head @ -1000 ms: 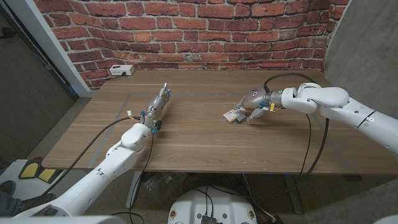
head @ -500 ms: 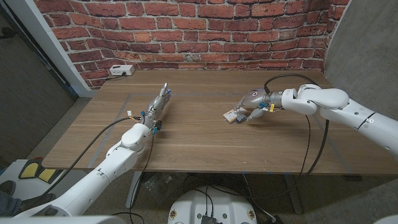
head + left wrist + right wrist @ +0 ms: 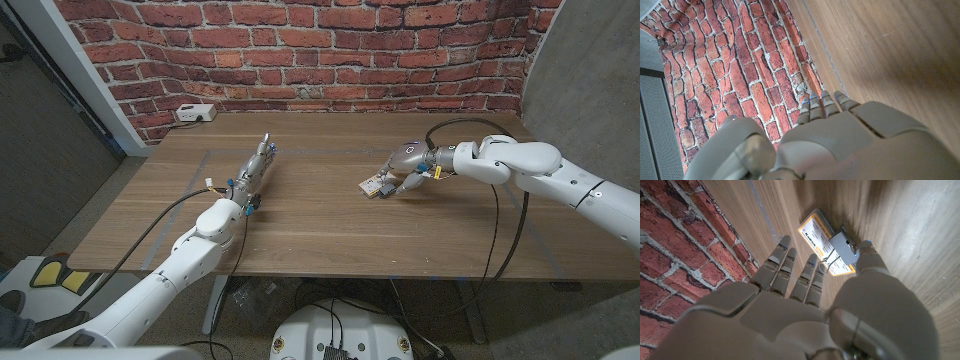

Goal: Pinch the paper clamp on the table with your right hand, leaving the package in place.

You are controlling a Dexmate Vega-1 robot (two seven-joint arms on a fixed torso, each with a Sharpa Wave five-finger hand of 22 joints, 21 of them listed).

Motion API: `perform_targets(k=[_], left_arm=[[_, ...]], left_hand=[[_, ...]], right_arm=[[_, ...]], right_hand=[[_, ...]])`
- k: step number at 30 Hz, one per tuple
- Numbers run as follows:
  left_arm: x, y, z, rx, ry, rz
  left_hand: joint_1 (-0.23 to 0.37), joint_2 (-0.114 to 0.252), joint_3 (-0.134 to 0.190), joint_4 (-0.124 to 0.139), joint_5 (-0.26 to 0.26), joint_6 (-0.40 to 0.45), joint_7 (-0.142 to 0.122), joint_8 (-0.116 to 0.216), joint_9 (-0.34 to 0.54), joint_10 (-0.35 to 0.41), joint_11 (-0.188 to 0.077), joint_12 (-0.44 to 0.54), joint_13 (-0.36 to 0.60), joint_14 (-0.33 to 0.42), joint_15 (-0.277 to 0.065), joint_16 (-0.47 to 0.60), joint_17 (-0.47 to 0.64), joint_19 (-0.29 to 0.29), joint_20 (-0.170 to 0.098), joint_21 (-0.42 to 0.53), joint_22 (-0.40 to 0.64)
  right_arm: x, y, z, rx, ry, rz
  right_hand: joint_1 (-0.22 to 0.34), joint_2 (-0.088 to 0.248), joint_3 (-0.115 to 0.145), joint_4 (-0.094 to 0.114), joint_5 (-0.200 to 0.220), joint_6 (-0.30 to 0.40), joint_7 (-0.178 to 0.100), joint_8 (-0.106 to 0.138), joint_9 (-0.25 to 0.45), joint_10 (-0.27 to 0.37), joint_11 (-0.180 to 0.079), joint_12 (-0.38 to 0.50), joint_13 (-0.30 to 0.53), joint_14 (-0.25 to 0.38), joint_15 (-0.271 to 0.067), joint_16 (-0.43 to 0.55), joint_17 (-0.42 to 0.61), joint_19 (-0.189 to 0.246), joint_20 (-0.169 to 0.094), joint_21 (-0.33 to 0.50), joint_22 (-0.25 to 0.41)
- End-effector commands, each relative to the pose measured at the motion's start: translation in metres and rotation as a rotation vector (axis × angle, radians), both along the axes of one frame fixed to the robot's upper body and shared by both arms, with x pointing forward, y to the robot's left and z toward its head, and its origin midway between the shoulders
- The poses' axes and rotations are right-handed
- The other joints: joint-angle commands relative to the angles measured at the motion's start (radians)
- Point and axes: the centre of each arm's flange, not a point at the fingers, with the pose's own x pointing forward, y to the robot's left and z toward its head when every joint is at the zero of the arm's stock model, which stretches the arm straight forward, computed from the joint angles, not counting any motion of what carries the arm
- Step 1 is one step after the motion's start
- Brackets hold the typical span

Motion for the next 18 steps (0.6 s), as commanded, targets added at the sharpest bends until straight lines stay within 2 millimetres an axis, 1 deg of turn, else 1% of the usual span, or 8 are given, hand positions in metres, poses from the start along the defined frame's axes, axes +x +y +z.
perform_targets(k=[1, 8, 12, 18], left_arm=[[0.0010, -0.0012, 0.0013, 0.001, -0.001, -0.002], [0.0017, -0.0019, 0.0016, 0.001, -0.001, -0.005], [0.0021, -0.0019, 0.0012, -0.001, 0.001, -0.005], [0.0029, -0.0021, 0.0017, 0.002, 0.002, -0.008]], left_hand=[[0.010, 0.002, -0.009, 0.003, -0.002, 0.005, -0.003, -0.001, 0.003, 0.003, -0.001, -0.005, 0.002, -0.003, -0.005, -0.001, 0.004, -0.009, 0.001, -0.002, 0.003], [0.011, 0.003, -0.011, 0.003, -0.002, 0.005, -0.003, -0.001, 0.003, 0.002, -0.002, -0.006, 0.003, -0.004, -0.005, -0.001, 0.004, -0.010, 0.000, -0.002, 0.003], [0.011, 0.003, -0.012, 0.004, -0.003, 0.006, -0.003, -0.001, 0.003, 0.002, -0.003, -0.006, 0.003, -0.005, -0.005, -0.001, 0.005, -0.012, 0.001, -0.003, 0.003], [0.011, 0.004, -0.013, 0.004, -0.003, 0.005, -0.004, -0.001, 0.003, 0.001, -0.003, -0.007, 0.003, -0.005, -0.005, -0.001, 0.005, -0.016, 0.004, -0.004, 0.003]], right_arm=[[0.0022, -0.0002, -0.0023, 0.005, -0.008, 0.002], [0.0006, 0.0001, -0.0004, 0.019, -0.019, 0.020], [-0.0001, 0.0000, -0.0002, 0.023, -0.019, 0.027], [-0.0015, -0.0011, 0.0018, 0.025, -0.027, 0.029]], right_hand=[[0.005, 0.005, 0.001, 0.006, 0.008, 0.012, -0.004, 0.007, 0.000, 0.017, 0.001, 0.004, 0.004, 0.015, -0.043, 0.005, 0.003, 0.012, -0.019, 0.010, 0.004], [0.008, 0.012, 0.002, 0.008, 0.008, 0.054, -0.020, 0.017, -0.001, 0.051, -0.001, 0.007, 0.004, 0.049, -0.056, 0.007, 0.003, 0.029, -0.027, 0.015, 0.005], [0.010, 0.015, 0.003, 0.008, 0.008, 0.079, -0.027, 0.022, -0.001, 0.069, -0.002, 0.008, 0.004, 0.062, -0.059, 0.006, 0.003, 0.040, -0.032, 0.019, 0.005], [0.014, 0.017, 0.004, 0.007, 0.008, 0.088, -0.027, 0.024, -0.002, 0.079, -0.004, 0.008, 0.004, 0.073, -0.061, 0.006, 0.002, 0.048, -0.035, 0.022, 0.006]])
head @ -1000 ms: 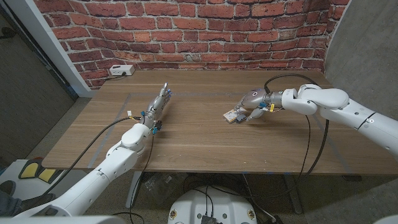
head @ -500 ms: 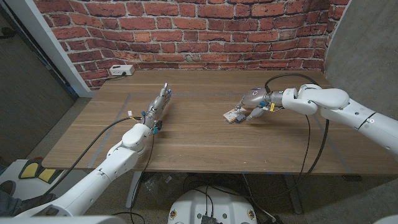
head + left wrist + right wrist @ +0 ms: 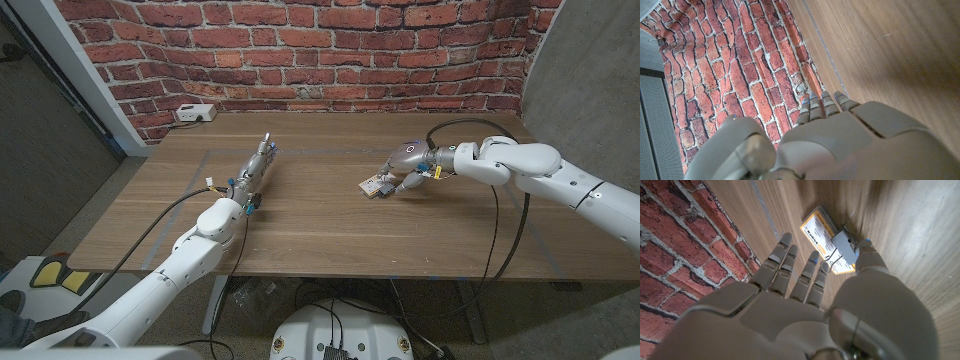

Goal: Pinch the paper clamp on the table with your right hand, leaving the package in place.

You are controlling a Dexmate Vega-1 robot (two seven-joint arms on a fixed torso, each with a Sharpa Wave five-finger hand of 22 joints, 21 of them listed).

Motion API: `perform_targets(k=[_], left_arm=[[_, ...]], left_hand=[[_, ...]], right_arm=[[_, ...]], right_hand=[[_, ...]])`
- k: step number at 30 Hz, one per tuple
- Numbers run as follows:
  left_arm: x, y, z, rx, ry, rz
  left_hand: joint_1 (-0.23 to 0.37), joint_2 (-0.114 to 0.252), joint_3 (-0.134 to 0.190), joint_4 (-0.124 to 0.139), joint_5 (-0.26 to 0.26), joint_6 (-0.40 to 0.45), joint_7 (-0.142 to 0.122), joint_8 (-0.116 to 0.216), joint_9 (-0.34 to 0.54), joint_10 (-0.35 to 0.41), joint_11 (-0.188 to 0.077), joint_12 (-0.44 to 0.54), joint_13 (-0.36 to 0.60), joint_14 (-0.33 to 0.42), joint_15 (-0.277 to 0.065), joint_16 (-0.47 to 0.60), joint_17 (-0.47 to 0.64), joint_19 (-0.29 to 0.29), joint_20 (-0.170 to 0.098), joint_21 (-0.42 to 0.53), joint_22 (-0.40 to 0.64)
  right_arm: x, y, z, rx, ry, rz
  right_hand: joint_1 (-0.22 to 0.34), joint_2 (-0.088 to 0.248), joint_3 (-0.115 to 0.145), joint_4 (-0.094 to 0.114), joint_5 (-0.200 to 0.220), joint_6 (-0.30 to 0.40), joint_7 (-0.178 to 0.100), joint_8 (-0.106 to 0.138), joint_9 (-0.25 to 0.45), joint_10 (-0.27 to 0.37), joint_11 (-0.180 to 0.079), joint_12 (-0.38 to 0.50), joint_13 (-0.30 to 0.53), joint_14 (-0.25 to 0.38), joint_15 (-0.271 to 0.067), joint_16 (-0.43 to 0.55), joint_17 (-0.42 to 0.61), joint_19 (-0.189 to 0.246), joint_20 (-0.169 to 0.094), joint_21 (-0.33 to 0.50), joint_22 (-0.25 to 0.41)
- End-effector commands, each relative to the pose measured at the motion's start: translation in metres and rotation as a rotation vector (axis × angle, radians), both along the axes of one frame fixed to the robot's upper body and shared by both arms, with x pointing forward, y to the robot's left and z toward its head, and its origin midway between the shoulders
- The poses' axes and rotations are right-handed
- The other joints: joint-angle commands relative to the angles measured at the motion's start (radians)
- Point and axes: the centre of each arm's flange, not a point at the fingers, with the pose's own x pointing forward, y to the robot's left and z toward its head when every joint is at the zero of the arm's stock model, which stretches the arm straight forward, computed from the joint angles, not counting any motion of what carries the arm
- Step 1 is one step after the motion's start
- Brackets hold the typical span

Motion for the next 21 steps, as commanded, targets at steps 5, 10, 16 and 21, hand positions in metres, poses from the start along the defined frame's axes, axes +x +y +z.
perform_targets(k=[5, 10, 16, 21], left_arm=[[0.003, -0.002, 0.001, 0.007, 0.003, -0.010], [0.004, -0.003, 0.002, 0.009, 0.004, -0.015], [0.006, -0.003, 0.003, 0.011, 0.007, -0.019], [0.007, -0.004, 0.003, 0.012, 0.010, -0.021]], left_hand=[[0.007, 0.000, -0.010, 0.000, -0.003, 0.004, -0.004, -0.002, 0.003, 0.001, -0.004, 0.000, 0.003, -0.003, -0.002, -0.002, 0.005, -0.012, 0.003, -0.003, 0.003], [0.007, 0.000, -0.012, 0.000, -0.003, 0.004, -0.003, -0.002, 0.003, 0.000, -0.003, 0.000, 0.003, -0.004, -0.003, -0.002, 0.005, -0.014, 0.004, -0.003, 0.004], [0.007, 0.001, -0.013, 0.000, -0.004, 0.003, -0.006, -0.003, 0.003, -0.002, -0.003, -0.001, 0.003, -0.005, -0.001, -0.002, 0.005, -0.016, 0.005, -0.003, 0.004], [0.008, 0.002, -0.015, 0.000, -0.004, 0.003, -0.005, -0.003, 0.003, -0.002, -0.004, -0.001, 0.003, -0.006, -0.002, -0.002, 0.005, -0.016, 0.006, -0.003, 0.004]], right_arm=[[-0.006, -0.003, 0.005, 0.015, -0.028, 0.012], [-0.008, -0.005, 0.008, 0.021, -0.040, 0.007], [-0.013, -0.006, 0.011, 0.029, -0.053, 0.007], [-0.017, -0.007, 0.014, 0.035, -0.068, 0.004]], right_hand=[[0.005, 0.009, 0.000, 0.003, 0.008, 0.021, 0.001, 0.005, 0.003, 0.016, -0.001, 0.005, 0.004, 0.018, -0.060, 0.006, 0.003, 0.017, -0.033, 0.009, 0.006], [0.005, 0.010, 0.000, 0.004, 0.008, 0.025, 0.000, 0.005, 0.003, 0.020, -0.001, 0.005, 0.004, 0.022, -0.061, 0.006, 0.003, 0.018, -0.033, 0.010, 0.006], [0.007, 0.013, 0.001, 0.003, 0.008, 0.031, 0.001, 0.006, 0.003, 0.025, -0.001, 0.004, 0.004, 0.028, -0.061, 0.005, 0.003, 0.022, -0.033, 0.012, 0.007], [0.008, 0.014, 0.002, 0.003, 0.008, 0.033, 0.001, 0.006, 0.002, 0.028, -0.001, 0.004, 0.003, 0.029, -0.062, 0.004, 0.003, 0.024, -0.033, 0.012, 0.007]])
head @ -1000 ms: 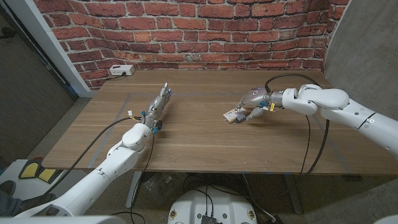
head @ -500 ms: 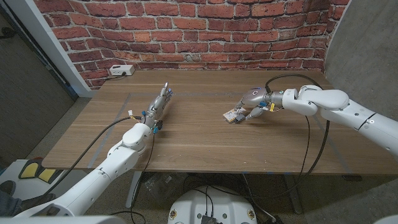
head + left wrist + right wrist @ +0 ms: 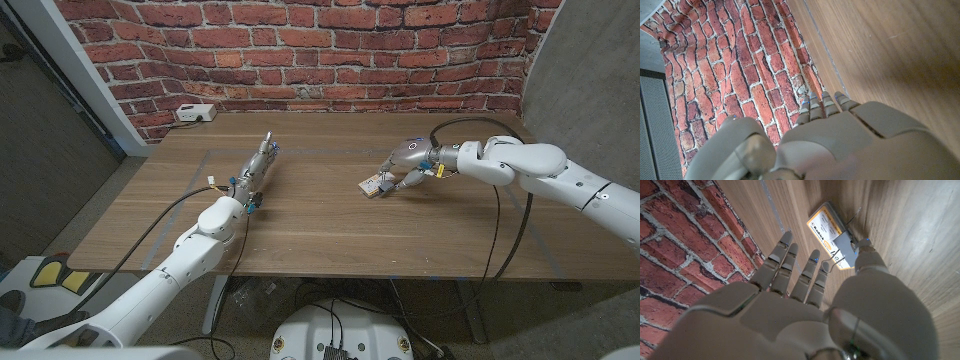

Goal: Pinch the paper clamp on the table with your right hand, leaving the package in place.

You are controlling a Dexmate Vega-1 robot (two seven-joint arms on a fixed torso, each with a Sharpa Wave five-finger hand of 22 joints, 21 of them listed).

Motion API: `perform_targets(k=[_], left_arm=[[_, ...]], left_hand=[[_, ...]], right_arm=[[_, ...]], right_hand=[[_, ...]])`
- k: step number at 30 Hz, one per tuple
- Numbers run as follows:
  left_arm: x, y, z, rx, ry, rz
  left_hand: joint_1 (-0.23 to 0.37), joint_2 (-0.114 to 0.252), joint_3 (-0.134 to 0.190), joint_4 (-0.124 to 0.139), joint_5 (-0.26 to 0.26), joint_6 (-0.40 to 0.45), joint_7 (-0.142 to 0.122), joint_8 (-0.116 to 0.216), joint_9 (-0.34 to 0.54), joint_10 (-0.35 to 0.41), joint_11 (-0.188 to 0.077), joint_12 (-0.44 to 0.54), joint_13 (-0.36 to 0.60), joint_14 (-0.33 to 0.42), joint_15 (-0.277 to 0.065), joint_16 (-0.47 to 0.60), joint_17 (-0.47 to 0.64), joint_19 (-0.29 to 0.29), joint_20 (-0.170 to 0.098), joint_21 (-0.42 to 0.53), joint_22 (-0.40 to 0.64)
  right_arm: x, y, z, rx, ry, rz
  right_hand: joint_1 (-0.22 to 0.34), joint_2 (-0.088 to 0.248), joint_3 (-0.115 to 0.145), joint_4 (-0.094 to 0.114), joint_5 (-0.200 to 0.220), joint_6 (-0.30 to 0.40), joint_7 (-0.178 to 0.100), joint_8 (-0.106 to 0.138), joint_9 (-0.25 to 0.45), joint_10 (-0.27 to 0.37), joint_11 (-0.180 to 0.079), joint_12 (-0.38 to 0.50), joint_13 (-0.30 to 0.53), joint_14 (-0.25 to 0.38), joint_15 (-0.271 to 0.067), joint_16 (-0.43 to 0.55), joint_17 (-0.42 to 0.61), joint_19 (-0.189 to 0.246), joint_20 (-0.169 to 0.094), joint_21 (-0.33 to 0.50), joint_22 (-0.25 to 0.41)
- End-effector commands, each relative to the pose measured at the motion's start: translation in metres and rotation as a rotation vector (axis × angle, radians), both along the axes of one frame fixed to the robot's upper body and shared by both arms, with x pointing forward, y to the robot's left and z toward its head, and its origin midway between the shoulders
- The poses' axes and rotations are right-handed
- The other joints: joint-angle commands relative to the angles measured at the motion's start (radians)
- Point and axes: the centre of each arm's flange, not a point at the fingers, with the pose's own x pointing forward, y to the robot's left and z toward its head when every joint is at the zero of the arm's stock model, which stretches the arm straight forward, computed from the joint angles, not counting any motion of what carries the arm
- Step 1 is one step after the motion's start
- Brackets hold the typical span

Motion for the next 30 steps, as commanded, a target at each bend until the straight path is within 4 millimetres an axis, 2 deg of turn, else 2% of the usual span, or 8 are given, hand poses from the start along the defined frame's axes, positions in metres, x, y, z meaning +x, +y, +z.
perform_targets(k=[1, 30], left_arm=[[0.004, -0.001, 0.000, 0.003, 0.008, -0.008], [0.011, -0.002, 0.007, 0.008, 0.000, -0.019]], left_hand=[[0.008, 0.002, -0.008, -0.001, 0.000, 0.004, -0.004, -0.003, 0.003, -0.003, -0.004, -0.001, 0.003, -0.003, 0.001, -0.002, 0.005, -0.009, -0.001, -0.002, 0.004], [0.010, 0.005, -0.016, -0.001, -0.001, 0.002, -0.005, -0.004, 0.004, -0.003, -0.002, -0.001, 0.003, -0.006, -0.001, -0.002, 0.005, -0.014, 0.002, -0.001, 0.004]], right_arm=[[-0.010, -0.003, 0.007, 0.014, -0.032, -0.004], [-0.043, -0.007, 0.027, 0.060, -0.131, 0.000]], right_hand=[[0.003, 0.012, 0.002, 0.004, 0.008, 0.012, 0.000, 0.006, 0.004, 0.008, 0.000, 0.004, 0.003, 0.011, -0.064, 0.004, 0.003, 0.012, -0.035, 0.005, 0.002], [0.007, 0.017, 0.003, 0.003, 0.006, 0.032, -0.002, 0.006, 0.003, 0.026, 0.000, 0.002, 0.003, 0.033, -0.069, 0.003, 0.003, 0.019, -0.035, 0.008, 0.003]])
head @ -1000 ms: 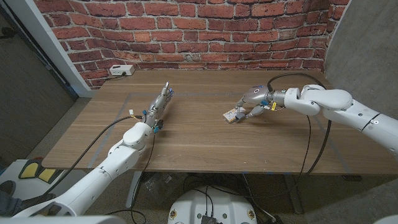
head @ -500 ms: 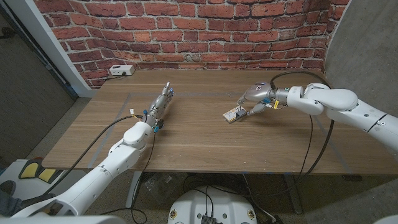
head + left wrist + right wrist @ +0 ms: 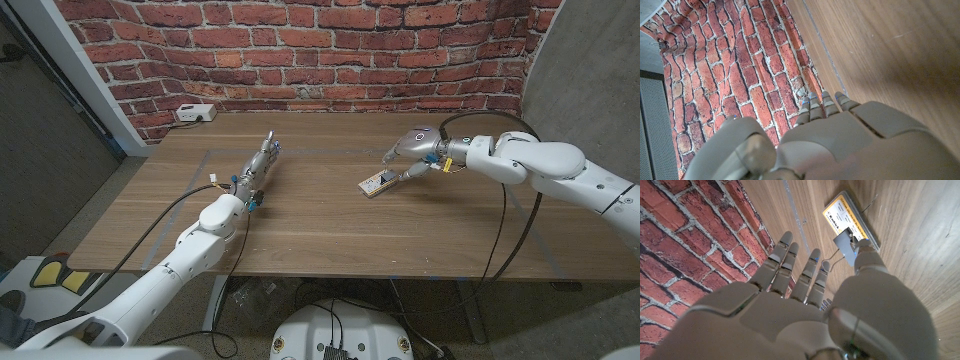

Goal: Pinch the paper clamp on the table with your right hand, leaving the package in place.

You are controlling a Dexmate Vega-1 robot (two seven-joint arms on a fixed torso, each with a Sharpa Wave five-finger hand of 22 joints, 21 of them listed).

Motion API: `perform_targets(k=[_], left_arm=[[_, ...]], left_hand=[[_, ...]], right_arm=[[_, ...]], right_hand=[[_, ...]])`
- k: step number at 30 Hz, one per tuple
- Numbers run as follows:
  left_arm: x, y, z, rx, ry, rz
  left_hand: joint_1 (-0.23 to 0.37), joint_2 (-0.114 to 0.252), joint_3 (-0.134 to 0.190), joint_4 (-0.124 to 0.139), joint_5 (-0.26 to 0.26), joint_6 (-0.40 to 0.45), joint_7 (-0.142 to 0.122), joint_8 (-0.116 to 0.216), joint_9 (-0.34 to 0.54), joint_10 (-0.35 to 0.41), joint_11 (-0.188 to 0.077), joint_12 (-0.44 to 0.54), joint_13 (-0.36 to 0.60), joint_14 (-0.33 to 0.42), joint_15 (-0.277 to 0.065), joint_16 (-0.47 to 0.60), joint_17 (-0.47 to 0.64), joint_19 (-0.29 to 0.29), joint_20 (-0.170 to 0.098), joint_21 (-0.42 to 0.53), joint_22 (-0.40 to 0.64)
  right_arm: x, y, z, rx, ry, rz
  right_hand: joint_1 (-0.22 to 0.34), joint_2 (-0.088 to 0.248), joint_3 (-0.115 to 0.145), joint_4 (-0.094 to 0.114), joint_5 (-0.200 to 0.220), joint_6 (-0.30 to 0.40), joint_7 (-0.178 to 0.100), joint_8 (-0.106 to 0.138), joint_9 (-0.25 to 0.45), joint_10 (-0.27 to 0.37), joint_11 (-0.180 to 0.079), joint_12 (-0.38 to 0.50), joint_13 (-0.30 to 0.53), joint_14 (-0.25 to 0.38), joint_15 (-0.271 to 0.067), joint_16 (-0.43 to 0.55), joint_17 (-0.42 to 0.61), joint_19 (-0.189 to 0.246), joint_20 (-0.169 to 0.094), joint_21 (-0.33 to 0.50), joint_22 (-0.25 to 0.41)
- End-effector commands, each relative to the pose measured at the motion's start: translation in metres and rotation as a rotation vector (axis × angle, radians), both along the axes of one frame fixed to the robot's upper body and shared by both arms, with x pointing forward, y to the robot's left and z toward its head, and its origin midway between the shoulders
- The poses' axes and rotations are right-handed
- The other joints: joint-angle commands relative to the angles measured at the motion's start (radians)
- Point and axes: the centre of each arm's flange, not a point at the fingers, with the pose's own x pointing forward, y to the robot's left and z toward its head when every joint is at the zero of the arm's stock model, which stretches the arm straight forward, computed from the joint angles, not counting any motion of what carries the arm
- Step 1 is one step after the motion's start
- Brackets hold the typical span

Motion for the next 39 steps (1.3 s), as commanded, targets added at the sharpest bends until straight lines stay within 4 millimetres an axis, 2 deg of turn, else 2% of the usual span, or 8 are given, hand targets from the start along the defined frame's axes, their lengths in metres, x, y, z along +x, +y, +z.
perform_targets(k=[1, 12, 23, 37, 39], left_arm=[[0.002, -0.001, 0.004, 0.002, -0.007, -0.005], [0.004, -0.002, 0.005, 0.007, -0.007, -0.009], [0.004, -0.001, 0.006, 0.003, -0.012, -0.009], [0.005, -0.001, 0.008, 0.005, -0.013, -0.011], [0.005, -0.001, 0.007, 0.004, -0.012, -0.012]], left_hand=[[0.006, 0.001, -0.009, -0.002, -0.001, 0.002, -0.005, 0.000, 0.004, -0.004, -0.002, -0.002, 0.003, -0.005, 0.001, -0.001, 0.005, -0.012, 0.000, -0.001, 0.004], [0.007, 0.002, -0.012, -0.002, -0.001, 0.001, -0.004, 0.000, 0.004, -0.004, -0.004, -0.002, 0.003, -0.006, 0.001, -0.001, 0.005, -0.013, 0.001, -0.001, 0.004], [0.008, 0.003, -0.015, -0.002, -0.002, 0.000, -0.005, -0.001, 0.004, -0.004, -0.004, -0.002, 0.003, -0.007, 0.001, -0.001, 0.005, -0.013, 0.001, 0.000, 0.004], [0.009, 0.005, -0.019, -0.002, -0.002, 0.001, -0.004, -0.001, 0.004, -0.006, -0.004, -0.002, 0.003, -0.008, 0.002, -0.001, 0.005, -0.015, 0.002, 0.000, 0.004], [0.009, 0.005, -0.019, -0.002, -0.002, 0.001, -0.005, -0.001, 0.004, -0.005, -0.004, -0.002, 0.003, -0.008, 0.001, -0.001, 0.004, -0.015, 0.003, 0.001, 0.004]], right_arm=[[-0.016, -0.001, 0.008, 0.022, -0.053, 0.004], [-0.027, -0.004, 0.011, 0.059, -0.104, 0.042], [-0.032, -0.007, 0.012, 0.099, -0.148, 0.103], [-0.040, -0.009, 0.015, 0.142, -0.173, 0.170], [-0.040, -0.009, 0.015, 0.150, -0.172, 0.177]], right_hand=[[0.003, 0.006, 0.003, 0.003, 0.006, 0.014, -0.001, 0.006, 0.003, 0.011, -0.002, 0.002, 0.003, 0.010, -0.065, 0.003, 0.003, 0.014, -0.030, 0.008, 0.003], [0.006, 0.011, 0.004, 0.004, 0.005, 0.039, -0.002, 0.011, 0.002, 0.033, -0.001, 0.003, 0.004, 0.035, -0.077, 0.004, 0.003, 0.025, -0.034, 0.013, 0.004], [0.014, 0.025, 0.009, 0.004, -0.004, 0.121, -0.004, 0.026, 0.004, 0.116, -0.006, 0.012, 0.005, 0.123, -0.095, 0.010, 0.001, 0.069, -0.049, 0.032, 0.007], [0.028, 0.041, 0.016, 0.002, -0.019, 0.216, -0.006, 0.040, 0.004, 0.216, -0.009, 0.018, 0.006, 0.196, -0.114, 0.006, -0.001, 0.110, -0.061, 0.055, 0.011], [0.034, 0.046, 0.019, 0.000, -0.026, 0.257, -0.007, 0.046, 0.004, 0.255, -0.010, 0.019, 0.006, 0.229, -0.128, 0.007, -0.002, 0.122, -0.066, 0.063, 0.012]])
